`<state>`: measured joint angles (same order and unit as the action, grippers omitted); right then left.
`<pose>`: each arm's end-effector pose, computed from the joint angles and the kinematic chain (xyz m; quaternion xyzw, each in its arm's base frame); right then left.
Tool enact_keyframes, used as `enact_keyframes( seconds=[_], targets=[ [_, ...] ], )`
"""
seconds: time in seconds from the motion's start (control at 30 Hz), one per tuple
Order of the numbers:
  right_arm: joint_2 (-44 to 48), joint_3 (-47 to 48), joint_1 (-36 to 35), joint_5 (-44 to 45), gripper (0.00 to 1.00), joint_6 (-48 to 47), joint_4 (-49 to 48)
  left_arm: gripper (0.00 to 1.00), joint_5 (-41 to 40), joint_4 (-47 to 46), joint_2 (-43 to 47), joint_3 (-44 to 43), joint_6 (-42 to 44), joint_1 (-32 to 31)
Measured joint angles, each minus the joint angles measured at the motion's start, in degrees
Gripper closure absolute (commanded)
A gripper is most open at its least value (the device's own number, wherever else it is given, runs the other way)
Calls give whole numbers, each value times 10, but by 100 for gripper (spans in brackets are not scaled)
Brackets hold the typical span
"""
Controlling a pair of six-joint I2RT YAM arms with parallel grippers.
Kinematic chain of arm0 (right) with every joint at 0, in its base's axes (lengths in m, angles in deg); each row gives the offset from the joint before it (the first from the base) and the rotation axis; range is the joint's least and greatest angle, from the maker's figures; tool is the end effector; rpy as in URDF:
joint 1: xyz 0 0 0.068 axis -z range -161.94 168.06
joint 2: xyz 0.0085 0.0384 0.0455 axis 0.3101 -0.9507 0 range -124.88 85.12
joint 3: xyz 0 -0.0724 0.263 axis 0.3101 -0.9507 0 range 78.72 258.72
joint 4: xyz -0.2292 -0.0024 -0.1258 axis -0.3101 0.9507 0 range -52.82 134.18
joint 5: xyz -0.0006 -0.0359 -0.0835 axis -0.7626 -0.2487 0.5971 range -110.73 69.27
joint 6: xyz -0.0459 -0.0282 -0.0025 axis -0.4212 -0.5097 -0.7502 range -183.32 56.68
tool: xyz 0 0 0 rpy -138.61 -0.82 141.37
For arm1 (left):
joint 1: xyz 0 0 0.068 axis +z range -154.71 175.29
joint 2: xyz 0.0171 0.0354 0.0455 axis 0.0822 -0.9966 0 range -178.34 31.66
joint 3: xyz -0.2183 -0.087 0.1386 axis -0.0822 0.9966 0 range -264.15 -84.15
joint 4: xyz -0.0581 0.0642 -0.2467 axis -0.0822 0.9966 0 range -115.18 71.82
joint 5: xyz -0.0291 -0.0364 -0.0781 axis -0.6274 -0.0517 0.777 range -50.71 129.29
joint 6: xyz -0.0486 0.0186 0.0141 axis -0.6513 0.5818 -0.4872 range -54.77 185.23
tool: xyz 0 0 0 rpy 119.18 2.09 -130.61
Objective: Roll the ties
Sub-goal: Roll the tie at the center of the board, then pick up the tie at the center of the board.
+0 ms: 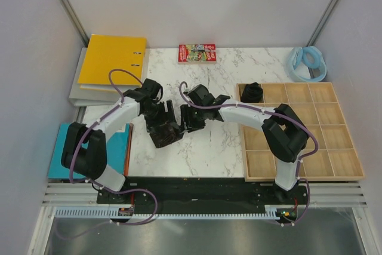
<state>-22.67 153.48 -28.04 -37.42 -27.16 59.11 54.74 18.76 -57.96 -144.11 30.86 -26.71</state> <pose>0.2705 0.2958 0.1931 -0.1253 0.9362 0.3001 0.1333 0.2667 -0.1180 0.2045 -0.0866 0.9771 -0.1840 0.0618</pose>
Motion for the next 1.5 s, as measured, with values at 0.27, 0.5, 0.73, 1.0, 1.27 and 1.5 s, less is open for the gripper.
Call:
enact_keyframes(
  seconds=[0.27, 0.5, 0.73, 1.0, 1.27, 1.5],
  targets=[
    [25, 0, 0, 3, 50, 0, 5, 16, 0, 1, 90, -41, -1, 0],
    [30, 21, -5, -5, 61, 4, 17, 20, -49, -5, 184, -28, -12, 1],
    [15, 99, -38, -21, 71, 13, 20, 22, -99, -14, 315, 62, -27, 12],
    [-57, 170, -68, -41, 74, 18, 13, 23, -112, -19, 378, 136, -38, 39],
    [-116, 173, -61, -41, 76, 12, 16, 23, -107, -31, 412, 193, -50, 52],
    [-133, 156, -35, -42, 77, 4, 10, 20, -100, -52, 413, 223, -57, 55]
  ],
)
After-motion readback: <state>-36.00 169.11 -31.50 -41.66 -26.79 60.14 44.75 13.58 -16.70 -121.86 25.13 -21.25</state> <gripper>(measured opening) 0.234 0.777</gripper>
